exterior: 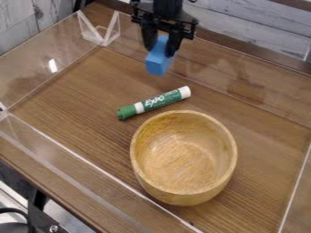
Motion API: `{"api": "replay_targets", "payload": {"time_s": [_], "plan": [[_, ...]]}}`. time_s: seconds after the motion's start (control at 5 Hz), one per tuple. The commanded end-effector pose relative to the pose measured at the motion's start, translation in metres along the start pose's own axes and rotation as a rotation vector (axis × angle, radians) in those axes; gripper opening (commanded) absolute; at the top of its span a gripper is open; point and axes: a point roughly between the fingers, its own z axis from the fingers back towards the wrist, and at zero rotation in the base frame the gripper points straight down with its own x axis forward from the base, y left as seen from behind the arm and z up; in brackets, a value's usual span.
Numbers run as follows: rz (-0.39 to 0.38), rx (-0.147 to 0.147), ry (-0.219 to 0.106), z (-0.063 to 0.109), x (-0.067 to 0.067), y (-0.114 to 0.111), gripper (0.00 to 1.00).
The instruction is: Remove the blue block from inside the brown bowl and put it on the table
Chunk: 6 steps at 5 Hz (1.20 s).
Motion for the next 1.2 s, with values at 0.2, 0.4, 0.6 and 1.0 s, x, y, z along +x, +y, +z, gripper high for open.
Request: {"api": "replay_targets", "payload": {"time_s": [0.2,0.4,0.6,1.0], "plan": [[0.013,0.012,-0.077,0.0244,0.0088,0.0079,0.0],[0.014,0.013,-0.08,0.0255,0.0083,0.0085,0.0],[0.014,0.015,-0.082,0.0264,0.0076,0.0089,0.0],[0.014,0.019,-0.088,0.0283,0.0065,0.0095,0.0]]}}
